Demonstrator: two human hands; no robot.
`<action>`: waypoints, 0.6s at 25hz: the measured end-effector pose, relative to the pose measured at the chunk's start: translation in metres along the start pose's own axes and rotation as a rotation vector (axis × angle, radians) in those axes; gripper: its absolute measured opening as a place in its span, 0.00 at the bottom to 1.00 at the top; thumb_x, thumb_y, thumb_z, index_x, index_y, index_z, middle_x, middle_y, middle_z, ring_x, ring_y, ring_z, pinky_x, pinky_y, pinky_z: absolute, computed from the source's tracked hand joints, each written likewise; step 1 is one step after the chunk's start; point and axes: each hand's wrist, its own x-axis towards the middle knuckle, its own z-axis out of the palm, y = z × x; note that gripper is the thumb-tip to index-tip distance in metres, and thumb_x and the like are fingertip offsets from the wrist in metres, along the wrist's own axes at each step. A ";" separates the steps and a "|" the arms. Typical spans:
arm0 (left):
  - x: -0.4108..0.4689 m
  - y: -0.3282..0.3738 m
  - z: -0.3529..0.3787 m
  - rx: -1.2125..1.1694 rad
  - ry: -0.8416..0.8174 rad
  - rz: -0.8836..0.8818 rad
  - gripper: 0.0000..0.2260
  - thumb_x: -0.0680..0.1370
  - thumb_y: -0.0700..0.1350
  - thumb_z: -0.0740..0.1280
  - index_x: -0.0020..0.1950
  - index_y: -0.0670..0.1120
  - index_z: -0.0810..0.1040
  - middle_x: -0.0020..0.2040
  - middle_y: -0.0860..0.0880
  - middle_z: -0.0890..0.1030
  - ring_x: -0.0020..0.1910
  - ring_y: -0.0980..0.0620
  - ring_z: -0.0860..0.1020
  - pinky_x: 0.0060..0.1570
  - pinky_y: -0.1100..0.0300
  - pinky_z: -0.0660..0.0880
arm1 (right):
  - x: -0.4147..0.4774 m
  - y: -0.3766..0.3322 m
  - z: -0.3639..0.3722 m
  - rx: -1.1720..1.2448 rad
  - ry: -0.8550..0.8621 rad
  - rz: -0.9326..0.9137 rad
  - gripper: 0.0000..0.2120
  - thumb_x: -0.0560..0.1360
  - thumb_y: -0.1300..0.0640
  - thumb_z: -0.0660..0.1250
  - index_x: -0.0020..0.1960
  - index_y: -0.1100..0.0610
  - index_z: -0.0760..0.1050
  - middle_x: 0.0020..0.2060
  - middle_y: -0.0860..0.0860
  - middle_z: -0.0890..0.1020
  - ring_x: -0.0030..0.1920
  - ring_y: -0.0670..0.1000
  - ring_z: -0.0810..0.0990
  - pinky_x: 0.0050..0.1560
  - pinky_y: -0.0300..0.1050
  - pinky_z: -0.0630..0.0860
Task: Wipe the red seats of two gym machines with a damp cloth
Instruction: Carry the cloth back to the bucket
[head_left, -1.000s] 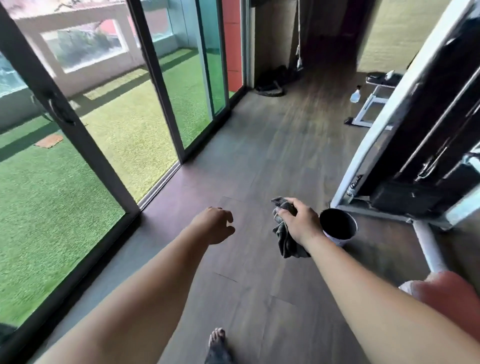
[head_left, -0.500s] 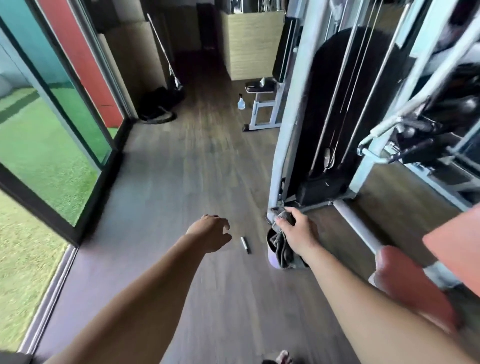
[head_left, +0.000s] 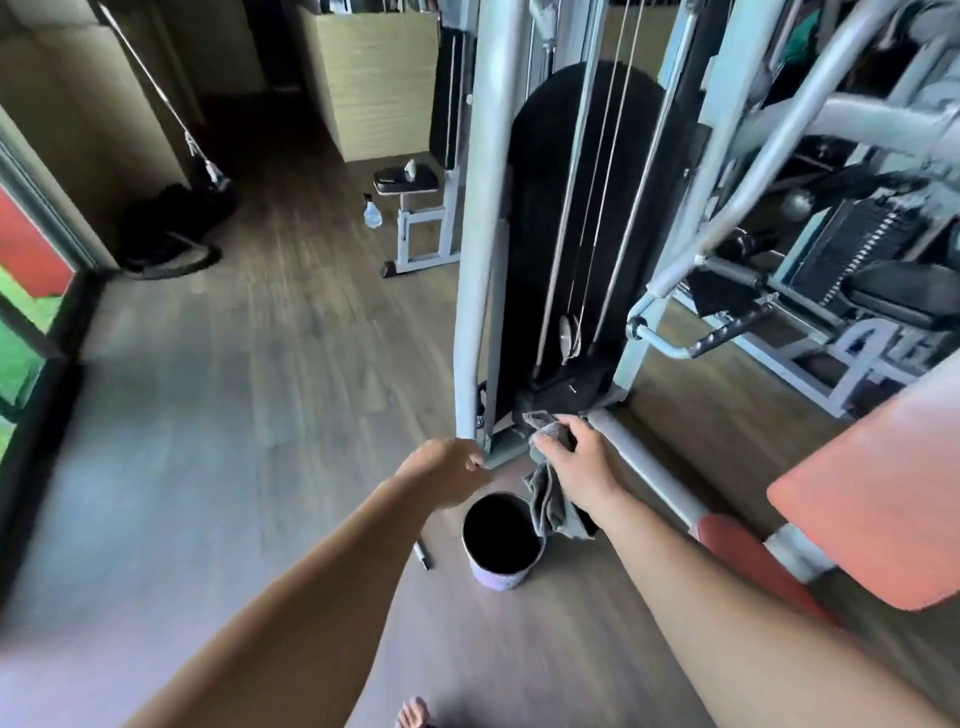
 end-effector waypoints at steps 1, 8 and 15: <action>0.021 0.009 -0.002 -0.069 -0.029 0.009 0.16 0.78 0.62 0.67 0.61 0.56 0.82 0.59 0.53 0.84 0.57 0.48 0.82 0.55 0.57 0.77 | 0.015 0.002 0.000 -0.012 0.036 0.015 0.14 0.76 0.52 0.73 0.60 0.55 0.79 0.48 0.48 0.82 0.51 0.50 0.79 0.40 0.26 0.68; 0.145 0.064 0.012 -0.848 -0.162 -0.025 0.17 0.76 0.57 0.70 0.57 0.47 0.85 0.48 0.47 0.85 0.48 0.51 0.83 0.54 0.61 0.79 | 0.109 0.021 0.008 0.189 0.285 0.153 0.14 0.76 0.41 0.67 0.57 0.46 0.80 0.50 0.45 0.84 0.55 0.50 0.81 0.55 0.37 0.76; 0.219 0.057 0.067 -1.166 -0.310 -0.144 0.07 0.73 0.44 0.75 0.50 0.45 0.85 0.47 0.39 0.86 0.45 0.41 0.84 0.49 0.47 0.81 | 0.148 0.092 -0.002 0.272 0.058 0.340 0.23 0.65 0.45 0.76 0.57 0.52 0.80 0.50 0.52 0.87 0.53 0.54 0.86 0.61 0.58 0.80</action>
